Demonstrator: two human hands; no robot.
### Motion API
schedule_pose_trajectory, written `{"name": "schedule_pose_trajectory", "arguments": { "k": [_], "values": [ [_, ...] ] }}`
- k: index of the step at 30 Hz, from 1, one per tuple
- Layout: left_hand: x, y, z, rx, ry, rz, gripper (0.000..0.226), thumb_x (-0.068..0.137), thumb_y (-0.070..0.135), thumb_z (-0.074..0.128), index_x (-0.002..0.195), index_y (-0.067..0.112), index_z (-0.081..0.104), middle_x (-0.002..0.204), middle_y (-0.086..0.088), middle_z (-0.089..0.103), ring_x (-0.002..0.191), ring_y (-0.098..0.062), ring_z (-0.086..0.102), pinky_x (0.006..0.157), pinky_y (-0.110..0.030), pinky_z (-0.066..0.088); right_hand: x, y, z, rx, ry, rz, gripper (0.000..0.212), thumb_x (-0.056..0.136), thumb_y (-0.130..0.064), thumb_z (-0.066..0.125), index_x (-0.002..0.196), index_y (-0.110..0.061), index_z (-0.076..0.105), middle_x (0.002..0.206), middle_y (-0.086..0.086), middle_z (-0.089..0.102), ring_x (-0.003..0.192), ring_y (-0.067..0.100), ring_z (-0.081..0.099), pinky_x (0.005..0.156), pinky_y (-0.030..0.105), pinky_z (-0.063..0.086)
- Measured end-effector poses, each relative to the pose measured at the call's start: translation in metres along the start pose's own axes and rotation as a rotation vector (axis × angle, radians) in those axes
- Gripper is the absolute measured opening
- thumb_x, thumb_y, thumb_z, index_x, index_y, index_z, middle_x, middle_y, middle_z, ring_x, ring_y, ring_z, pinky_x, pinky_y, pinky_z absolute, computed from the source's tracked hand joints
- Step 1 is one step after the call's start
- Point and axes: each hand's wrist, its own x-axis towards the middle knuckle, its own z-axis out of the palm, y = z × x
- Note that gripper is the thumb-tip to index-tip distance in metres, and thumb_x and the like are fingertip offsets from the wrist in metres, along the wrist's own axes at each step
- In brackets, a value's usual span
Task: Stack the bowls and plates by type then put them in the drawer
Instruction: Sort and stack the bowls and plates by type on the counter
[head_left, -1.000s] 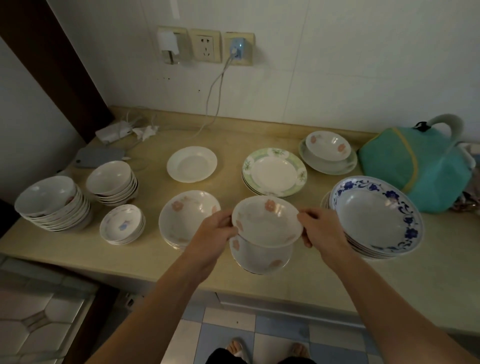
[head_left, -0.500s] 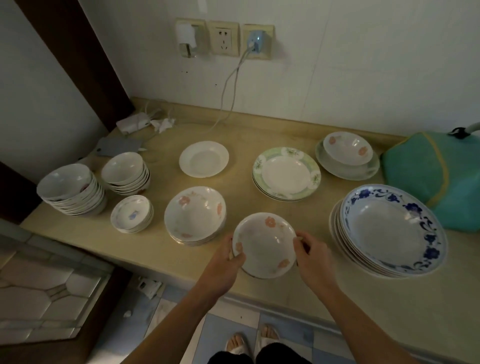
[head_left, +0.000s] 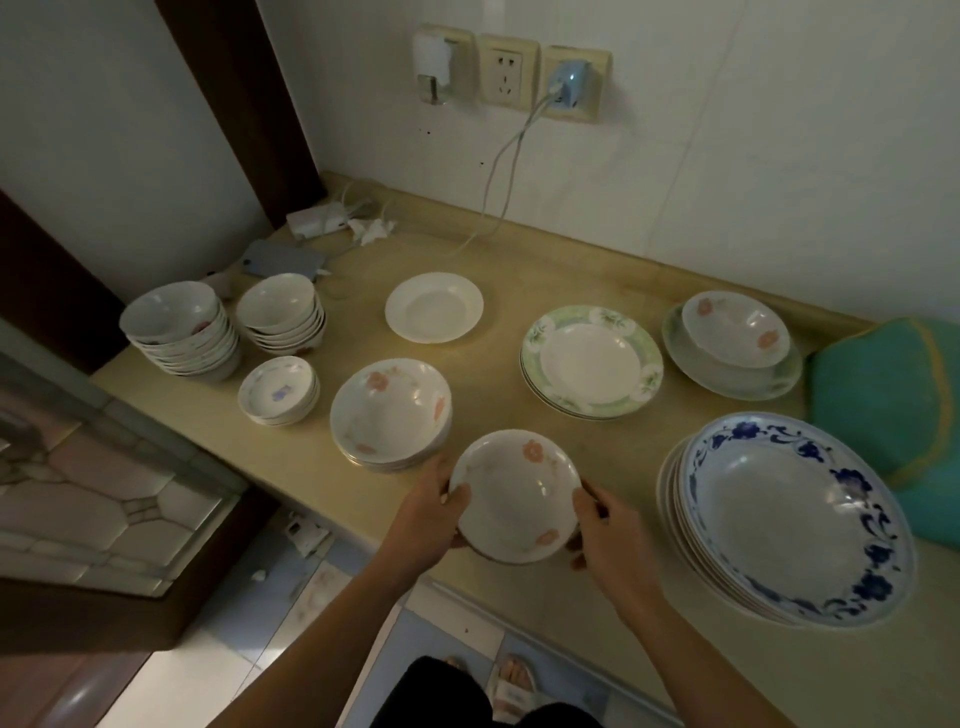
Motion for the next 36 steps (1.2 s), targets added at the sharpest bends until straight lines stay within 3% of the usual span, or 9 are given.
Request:
{"name": "schedule_pose_trajectory", "arguments": {
  "k": [4,9,11,16,20,22,27,33,36],
  "values": [
    [-0.002,0.005,0.007,0.082,0.060,-0.002,0.026,0.102,0.014,0.052,0.125,0.017,0.062,0.117,-0.007,0.068,0.098,-0.019,0.067,0.061,-0.033,0.062,0.002,-0.003,-0.005,0.018,-0.083,0.081,0.027,0.106,-0.023,0.046,0.100,-0.014,0.071,0.072,0.005,0.075,0.064,0.022,0.075,0.061,0.041,0.064],
    [-0.012,0.030,0.005,0.046,0.022,0.112,0.018,0.102,0.015,0.054,0.109,0.026,0.066,0.104,0.002,0.072,0.087,-0.012,0.073,0.062,-0.032,0.063,-0.004,-0.018,-0.021,0.004,-0.038,-0.027,0.030,0.104,-0.022,0.049,0.088,-0.017,0.074,0.069,0.003,0.075,0.063,0.022,0.075,0.062,0.049,0.064],
    [-0.014,0.046,-0.003,0.029,0.022,0.152,0.021,0.102,0.015,0.053,0.114,0.026,0.067,0.105,0.003,0.073,0.088,-0.005,0.072,0.063,-0.031,0.062,-0.005,-0.035,-0.025,0.030,-0.032,-0.085,0.031,0.105,-0.024,0.050,0.085,-0.022,0.073,0.071,0.003,0.076,0.062,0.023,0.075,0.060,0.046,0.064],
    [-0.012,0.083,-0.046,0.027,0.097,0.236,0.026,0.101,0.014,0.055,0.117,0.030,0.066,0.109,0.002,0.071,0.093,-0.016,0.071,0.064,-0.034,0.063,-0.006,-0.092,-0.007,0.043,-0.066,-0.239,0.028,0.106,-0.027,0.048,0.092,-0.026,0.073,0.072,-0.002,0.076,0.057,0.021,0.075,0.051,0.026,0.059],
    [0.000,0.094,-0.088,0.063,0.191,0.264,0.030,0.097,0.014,0.060,0.104,0.041,0.069,0.094,0.016,0.074,0.094,-0.015,0.070,0.071,-0.040,0.063,0.004,-0.124,0.027,0.041,-0.122,-0.267,0.029,0.105,-0.023,0.049,0.089,-0.020,0.072,0.073,0.000,0.076,0.060,0.022,0.076,0.058,0.036,0.064],
    [0.008,0.093,-0.108,0.114,0.223,0.256,0.031,0.096,0.015,0.061,0.096,0.045,0.068,0.093,0.013,0.074,0.096,-0.018,0.070,0.077,-0.044,0.063,0.011,-0.134,0.048,0.038,-0.135,-0.245,0.028,0.105,-0.021,0.050,0.089,-0.014,0.073,0.070,0.004,0.075,0.060,0.022,0.075,0.058,0.038,0.064],
    [0.032,0.078,-0.145,0.216,0.256,0.217,0.015,0.094,0.017,0.064,0.092,0.030,0.071,0.091,-0.005,0.074,0.089,-0.028,0.071,0.077,-0.049,0.063,0.025,-0.144,0.091,-0.074,-0.074,-0.252,0.019,0.102,-0.016,0.053,0.098,-0.012,0.071,0.074,0.006,0.074,0.050,0.014,0.072,0.043,0.019,0.052],
    [0.060,0.059,-0.162,0.185,0.223,0.113,0.018,0.090,0.012,0.072,0.083,0.029,0.071,0.088,-0.003,0.074,0.085,-0.029,0.073,0.067,-0.046,0.065,0.042,-0.147,0.117,-0.272,-0.032,-0.232,0.022,0.101,-0.015,0.050,0.090,-0.011,0.068,0.071,0.006,0.073,0.046,0.014,0.069,0.042,0.020,0.052],
    [0.070,0.050,-0.167,0.188,0.183,0.073,0.013,0.089,0.013,0.074,0.092,0.025,0.072,0.090,0.001,0.075,0.087,-0.025,0.073,0.067,-0.044,0.065,0.045,-0.146,0.123,-0.334,-0.011,-0.209,0.027,0.100,-0.014,0.050,0.078,-0.007,0.064,0.071,0.010,0.071,0.046,0.016,0.069,0.040,0.018,0.048]
  ]
}}
